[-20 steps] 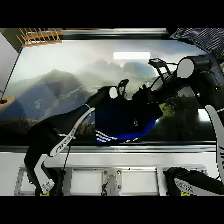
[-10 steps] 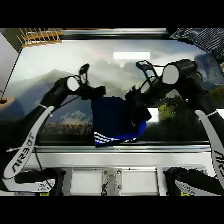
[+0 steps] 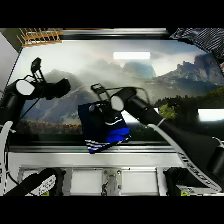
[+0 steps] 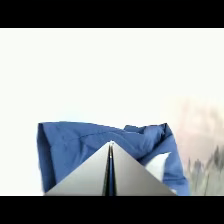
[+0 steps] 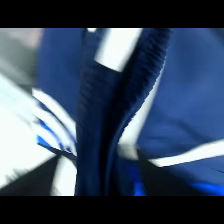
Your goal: Fold the clothes and pants, and hang the long-sleeved shirts on hangers.
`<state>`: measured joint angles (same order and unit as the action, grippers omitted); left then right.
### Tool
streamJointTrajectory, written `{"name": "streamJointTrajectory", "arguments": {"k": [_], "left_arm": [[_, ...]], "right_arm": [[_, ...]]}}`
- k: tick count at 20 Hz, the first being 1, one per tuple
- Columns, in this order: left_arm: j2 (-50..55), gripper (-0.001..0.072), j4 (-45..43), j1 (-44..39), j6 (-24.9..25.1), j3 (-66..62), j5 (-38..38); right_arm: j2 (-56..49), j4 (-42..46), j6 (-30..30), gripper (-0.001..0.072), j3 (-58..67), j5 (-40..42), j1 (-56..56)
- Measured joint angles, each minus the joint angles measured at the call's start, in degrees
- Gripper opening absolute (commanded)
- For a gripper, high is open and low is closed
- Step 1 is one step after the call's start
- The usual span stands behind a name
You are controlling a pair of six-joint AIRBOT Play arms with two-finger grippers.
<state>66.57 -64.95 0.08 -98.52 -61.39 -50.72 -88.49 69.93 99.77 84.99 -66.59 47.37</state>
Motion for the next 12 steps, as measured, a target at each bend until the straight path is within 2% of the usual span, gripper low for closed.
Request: {"name": "streamJointTrajectory", "arguments": {"k": [3, 5, 12], "left_arm": [[-4.35, 0.0006, 0.0, 3.58, 0.46, 2.56, -0.42], [-7.15, 0.0006, 0.0, 4.87, 0.68, 4.94, -0.52], [-17.25, 0.0007, 0.09, 5.97, 1.09, 16.79, -0.72]], "right_arm": [[-2.54, -7.08, -5.42, 0.0679, -0.02, 6.16, 3.41], [-2.43, -8.72, -8.74, 0.0679, -0.24, 6.97, 2.47], [0.22, -7.41, -17.09, 0.0679, -11.67, 3.06, -17.51]]}}
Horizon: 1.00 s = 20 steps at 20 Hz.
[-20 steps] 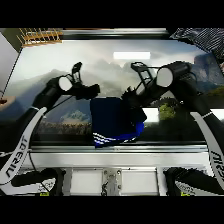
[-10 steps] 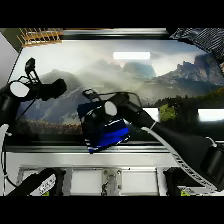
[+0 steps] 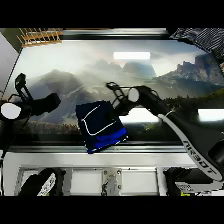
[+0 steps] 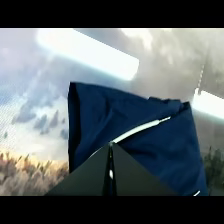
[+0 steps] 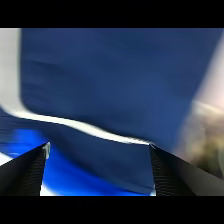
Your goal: Fold the clothes and pants, and hang the long-sleeved shirts on hangers.
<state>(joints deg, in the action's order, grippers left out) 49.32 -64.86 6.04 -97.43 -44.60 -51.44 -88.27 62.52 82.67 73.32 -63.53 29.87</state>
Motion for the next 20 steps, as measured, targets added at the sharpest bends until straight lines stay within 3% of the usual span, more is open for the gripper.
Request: {"name": "streamJointTrajectory", "arguments": {"k": [4, 8, 9, 10, 12, 13, 17, 20], "left_arm": [[-4.44, 0.0006, 0.13, 0.07, 0.2, 5.09, 0.26], [-6.49, 0.0007, 0.39, 0.07, 0.07, 6.99, 0.31], [-6.69, 0.0007, 0.42, 0.07, -0.04, 7.17, 0.26], [-6.75, 0.0006, 0.55, 0.07, -0.04, 7.3, 0.26], [-6.58, 0.0006, 1.11, 0.07, -0.04, 7.45, 0.24], [-6.21, 0.0007, 1.88, 0.07, -0.04, 7.52, 0.22], [-3.34, 0.0006, 4.81, -2.78, -0.04, 7.58, 0.42], [-0.42, 0.0007, 5.68, -9.73, -0.04, 7.58, 2.12]], "right_arm": [[-3.98, -7.02, -7.37, 0.0672, -5.44, -0.35, -9.33], [-9.05, -17.55, -14.08, 0.0639, -6.8, 0.55, -10.29], [-9.94, -20.24, -15.43, 0.0566, -6.93, 1.01, -9.7], [-10.73, -22.47, -16.76, 0.0435, -7.06, 1.86, -8.81], [-11.82, -25.18, -18.62, 0.009, -7.28, 4.92, -6.88], [-12.11, -26.97, -19.45, 0.0022, -7.26, 6.25, -5.92], [-11.34, -29.77, -20.76, 0.0021, -6.73, 9.44, -5.33], [-7.45, -22.95, -16.04, 0.0021, -6.47, 11.1, -11.02]]}}
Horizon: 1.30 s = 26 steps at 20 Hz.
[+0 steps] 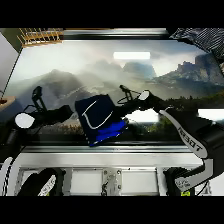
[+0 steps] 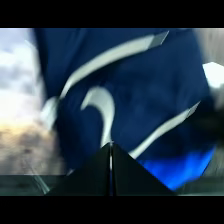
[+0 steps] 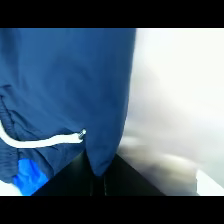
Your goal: Fold the clothes and pants, and hang the long-sleeved shirts on hangers.
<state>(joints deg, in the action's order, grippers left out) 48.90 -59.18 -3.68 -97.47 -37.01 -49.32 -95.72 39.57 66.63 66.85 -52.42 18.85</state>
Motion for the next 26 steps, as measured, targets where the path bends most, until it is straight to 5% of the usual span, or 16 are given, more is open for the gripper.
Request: {"name": "streamJointTrajectory", "arguments": {"k": [8, 14, 21, 22, 23, 24, 26], "left_arm": [[12.96, 0.0006, 0.72, -19.21, -3.06, -7.19, 5.57], [22.23, 0.0007, 0.33, -22.88, -2.71, -18.03, 3.76], [24.61, 0.0006, -0.37, -23.3, -1.95, -21.4, 3.04], [24.68, 0.0006, -0.55, -23.3, -1.95, -21.51, 2.93], [24.7, 0.0006, -0.7, -23.3, -1.92, -21.57, 2.84], [24.72, 0.0007, -0.81, -23.3, -1.9, -21.62, 2.84], [24.72, 0.0007, -1.01, -23.3, -1.81, -21.7, 2.82]], "right_arm": [[15.02, 30.47, 22.23, 0.0021, -1.31, 1.51, -36.11], [24.57, 35.39, 34.75, 0.0021, -12.74, 4.09, -62.45], [36.76, 39.91, 46.31, 0.0036, -31.78, 8.04, -70.58], [37.64, 40.92, 46.62, 0.0134, -33.14, 7.8, -70.86], [38.25, 41.72, 45.35, 0.043, -33.9, 7.45, -71.08], [38.71, 42.45, 42.18, 0.0528, -34.1, 7.17, -71.38], [39.3, 44.54, 33.53, 0.052, -32.61, 6.05, -72.02]]}}
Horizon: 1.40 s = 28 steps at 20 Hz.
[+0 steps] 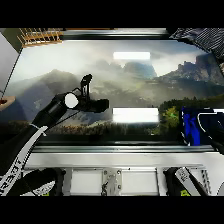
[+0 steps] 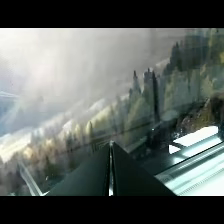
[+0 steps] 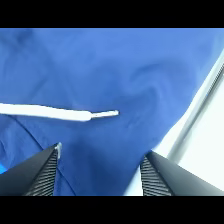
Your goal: Fold the clothes and pants, and hang the long-sleeved shirts on hangers.
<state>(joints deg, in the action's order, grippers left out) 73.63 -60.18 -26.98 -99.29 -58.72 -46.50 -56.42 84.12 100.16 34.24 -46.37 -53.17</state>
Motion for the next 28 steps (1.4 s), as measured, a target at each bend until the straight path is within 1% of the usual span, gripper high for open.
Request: {"name": "streamJointTrajectory", "arguments": {"k": [3, 5, 8, 11, 13, 15, 18, 21, 22, 23, 24, 28], "left_arm": [[-0.5, 0.0007, -0.24, 0.15, 0.09, 0.0, -0.02], [-1.84, 0.0007, -0.81, 0.92, 0.07, 0.0, -0.02], [-4.85, 0.0006, -2.8, 3.39, -0.33, 0.0, -0.39], [-7.48, 0.0006, -4.0, 6.25, -0.66, 0.0, -2.03], [-8.66, 0.0006, -4.33, 7.69, -0.74, 0.0, -3.08], [-9.22, 0.0006, -4.55, 8.79, -0.74, 0.0, -3.72], [-9.62, 0.0007, -4.76, 10.08, -0.7, 0.0, -4.2], [-9.75, 0.0007, -4.74, 10.82, -0.59, 0.0, -4.35], [-9.79, 0.0007, -4.74, 10.93, -0.59, 0.0, -4.37], [-9.81, 0.0007, -4.72, 11.02, -0.57, 0.0, -4.48], [-9.81, 0.0006, -4.72, 11.08, -0.59, 0.0, -4.52], [-9.81, 0.0007, -4.7, 11.17, -0.59, 0.0, -4.5]], "right_arm": [[0.57, 3.23, -11.06, 0.0514, 5.35, -2.73, -0.42], [1.44, 2.38, -17.0, 0.0514, 8.85, -3.85, 0.46], [3.63, -6.23, -25.81, 0.0514, 11.41, -3.76, 5.84], [4.9, -17.7, -33.0, 0.0514, 12.31, -4.17, 17.11], [5.09, -23.98, -35.93, 0.0514, 12.5, -4.63, 27.67], [4.92, -27.76, -37.57, 0.0514, 12.55, -4.31, 38.97], [4.11, -30.62, -38.86, 0.0512, 12.59, -1.95, 53.83], [3.15, -31.85, -39.36, 0.0509, 12.59, -0.24, 63.04], [2.91, -31.93, -39.58, 0.0441, 12.59, 0.15, 64.74], [2.71, -32.15, -39.58, 0.0223, 12.59, 0.35, 65.94], [2.56, -32.33, -39.6, 0.0026, 12.59, 0.55, 66.9], [2.32, -32.72, -39.76, 0.0026, 12.59, 0.76, 68.59]]}}
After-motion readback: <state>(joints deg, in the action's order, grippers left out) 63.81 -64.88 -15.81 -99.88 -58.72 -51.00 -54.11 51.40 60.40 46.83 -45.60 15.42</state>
